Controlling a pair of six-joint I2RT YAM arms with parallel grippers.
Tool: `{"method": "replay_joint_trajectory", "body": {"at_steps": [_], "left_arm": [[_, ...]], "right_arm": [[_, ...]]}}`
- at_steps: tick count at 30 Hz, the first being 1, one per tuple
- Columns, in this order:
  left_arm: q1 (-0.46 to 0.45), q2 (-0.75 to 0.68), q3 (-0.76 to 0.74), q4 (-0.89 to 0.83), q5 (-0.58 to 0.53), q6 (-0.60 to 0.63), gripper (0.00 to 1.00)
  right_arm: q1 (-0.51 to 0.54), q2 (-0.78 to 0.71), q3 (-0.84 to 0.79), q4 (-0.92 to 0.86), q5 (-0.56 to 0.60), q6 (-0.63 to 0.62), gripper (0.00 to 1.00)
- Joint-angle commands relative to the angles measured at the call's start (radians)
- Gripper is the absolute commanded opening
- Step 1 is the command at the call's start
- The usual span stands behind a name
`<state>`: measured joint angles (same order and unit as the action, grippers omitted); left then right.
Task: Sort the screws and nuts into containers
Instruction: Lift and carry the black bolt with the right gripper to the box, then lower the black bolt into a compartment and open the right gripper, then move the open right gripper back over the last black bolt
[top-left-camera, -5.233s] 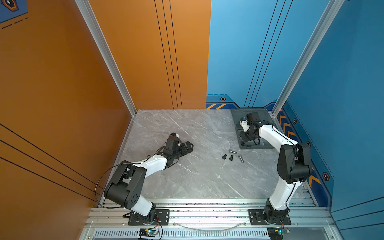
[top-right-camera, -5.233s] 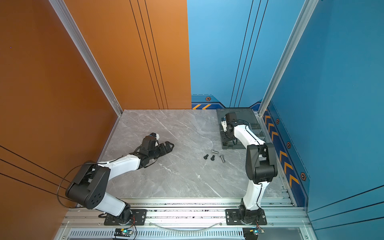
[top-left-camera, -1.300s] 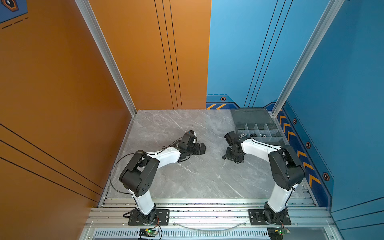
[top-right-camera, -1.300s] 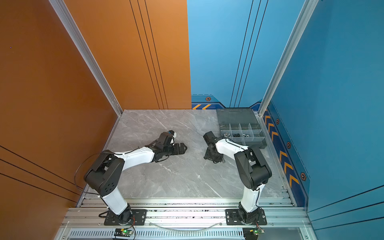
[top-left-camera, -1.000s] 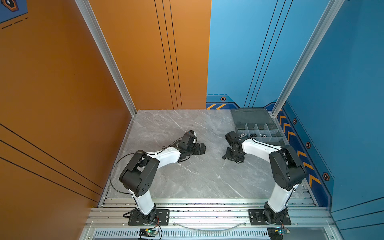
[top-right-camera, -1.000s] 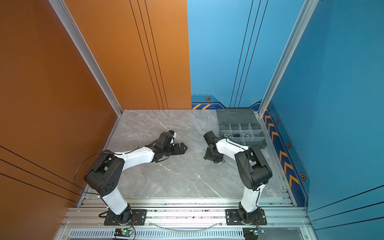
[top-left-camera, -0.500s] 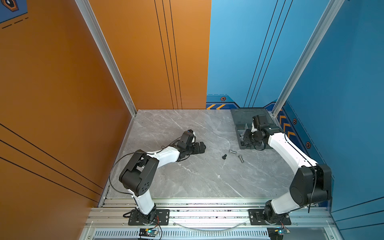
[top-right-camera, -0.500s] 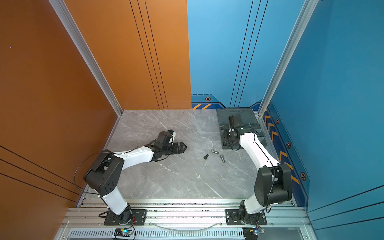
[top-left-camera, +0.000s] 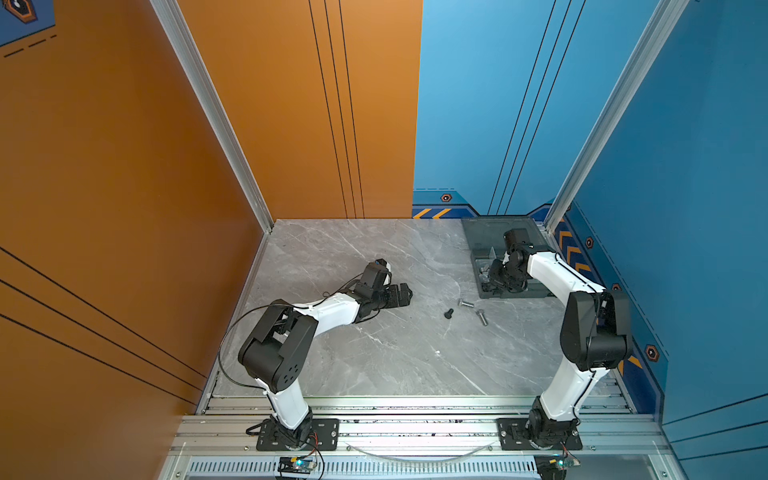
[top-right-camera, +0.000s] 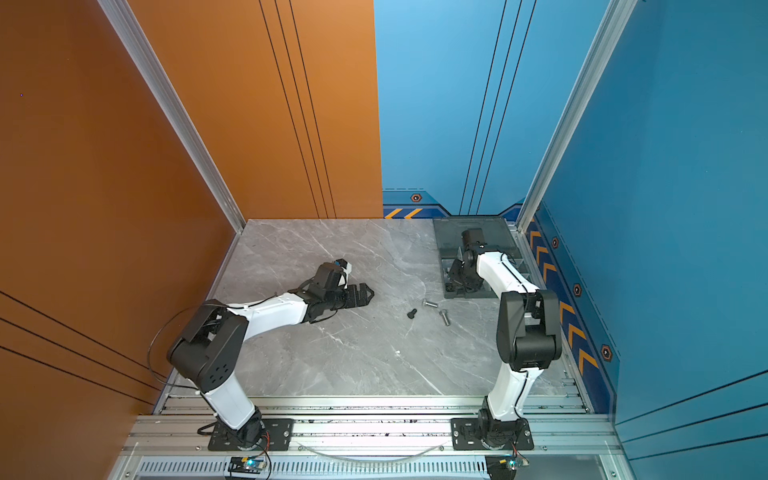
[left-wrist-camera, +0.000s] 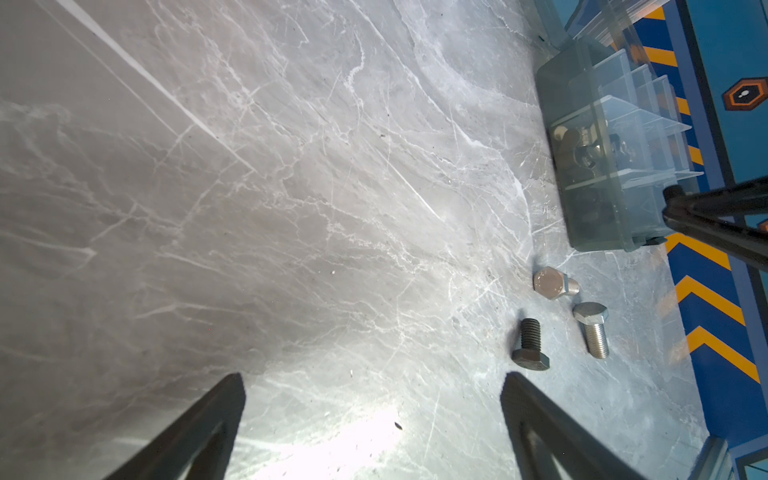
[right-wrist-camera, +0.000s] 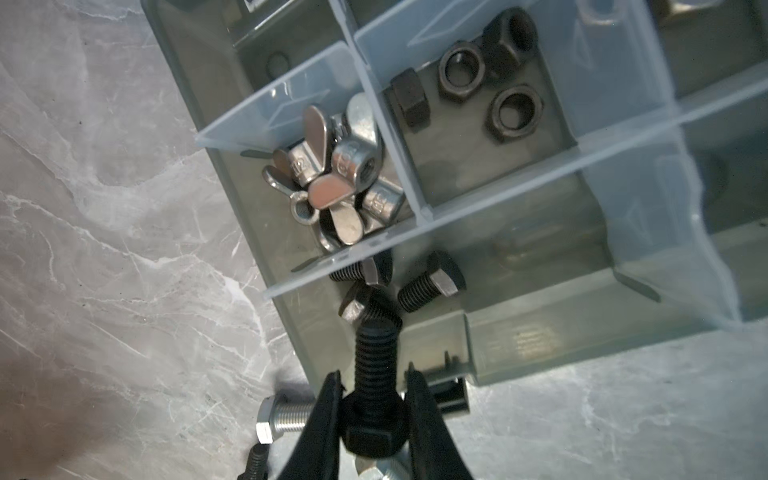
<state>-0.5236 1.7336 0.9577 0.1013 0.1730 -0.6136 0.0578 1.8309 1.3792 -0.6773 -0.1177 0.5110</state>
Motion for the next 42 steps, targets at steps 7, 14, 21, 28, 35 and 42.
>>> {"method": "replay_joint_trajectory", "body": {"at_steps": [7,14,21,28,35,42], "left_arm": [[0.007,-0.016,0.000,0.001,0.004,-0.008,0.98],[0.007,-0.016,-0.002,0.001,0.003,-0.005,0.98],[0.007,-0.019,-0.004,0.003,0.005,-0.005,0.98],[0.005,-0.020,-0.009,0.010,0.005,-0.006,0.98],[0.007,-0.023,-0.015,0.016,0.006,-0.005,0.98],[0.011,-0.042,-0.023,0.009,0.010,-0.002,0.98]], "right_arm": [[-0.003,0.048,0.050,-0.004,-0.010,-0.014,0.04],[-0.001,0.070,0.060,-0.004,-0.016,-0.014,0.08],[0.002,0.083,0.066,-0.002,-0.017,-0.016,0.23],[0.003,0.090,0.091,-0.016,-0.018,-0.020,0.32],[0.007,0.077,0.104,-0.026,-0.026,-0.042,0.42],[0.084,0.006,0.088,-0.060,-0.060,-0.073,0.44]]}}
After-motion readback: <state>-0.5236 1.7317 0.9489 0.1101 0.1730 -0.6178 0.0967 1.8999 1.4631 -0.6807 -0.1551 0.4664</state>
